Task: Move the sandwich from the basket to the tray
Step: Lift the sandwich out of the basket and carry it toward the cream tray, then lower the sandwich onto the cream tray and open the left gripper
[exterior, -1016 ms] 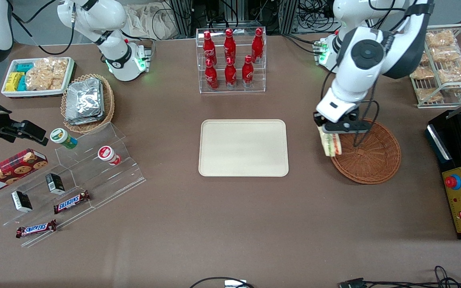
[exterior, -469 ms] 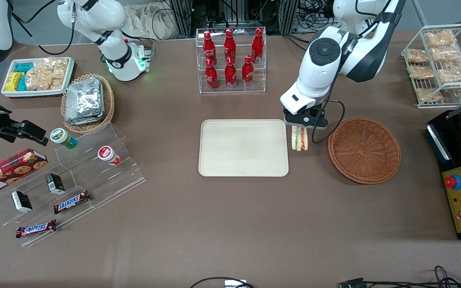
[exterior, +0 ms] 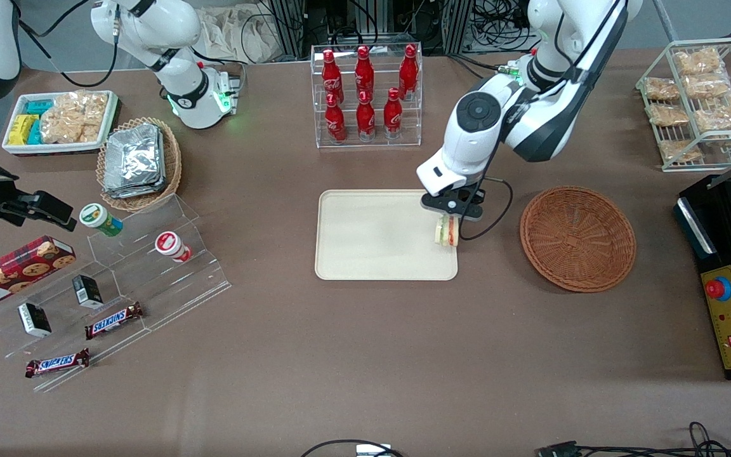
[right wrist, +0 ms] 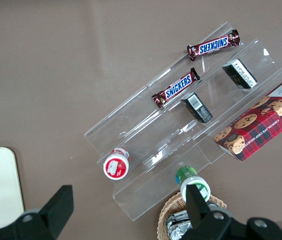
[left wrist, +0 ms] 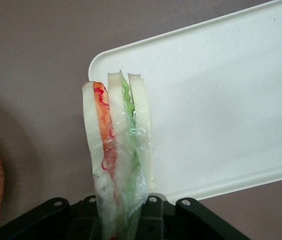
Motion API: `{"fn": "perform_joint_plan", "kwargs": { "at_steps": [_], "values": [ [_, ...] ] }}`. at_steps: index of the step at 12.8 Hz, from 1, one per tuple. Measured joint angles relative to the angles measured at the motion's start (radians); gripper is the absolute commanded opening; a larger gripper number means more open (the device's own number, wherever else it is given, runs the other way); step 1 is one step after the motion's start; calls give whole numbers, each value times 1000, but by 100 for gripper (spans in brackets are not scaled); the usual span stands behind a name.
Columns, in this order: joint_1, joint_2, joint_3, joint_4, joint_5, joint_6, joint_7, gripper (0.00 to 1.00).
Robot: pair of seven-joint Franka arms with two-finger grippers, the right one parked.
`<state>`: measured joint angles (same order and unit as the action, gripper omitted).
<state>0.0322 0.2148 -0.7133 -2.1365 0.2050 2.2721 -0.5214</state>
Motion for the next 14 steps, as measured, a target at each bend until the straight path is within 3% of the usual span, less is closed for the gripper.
{"fn": "perform_joint_plan", "kwargs": {
  "at_steps": [5, 12, 14],
  "values": [
    [-40, 183, 0, 88, 141, 11, -148, 4],
    [-60, 315, 0, 104, 261, 44, -242, 5],
    [-60, 342, 1, 104, 289, 48, -265, 15]
  ]
}}
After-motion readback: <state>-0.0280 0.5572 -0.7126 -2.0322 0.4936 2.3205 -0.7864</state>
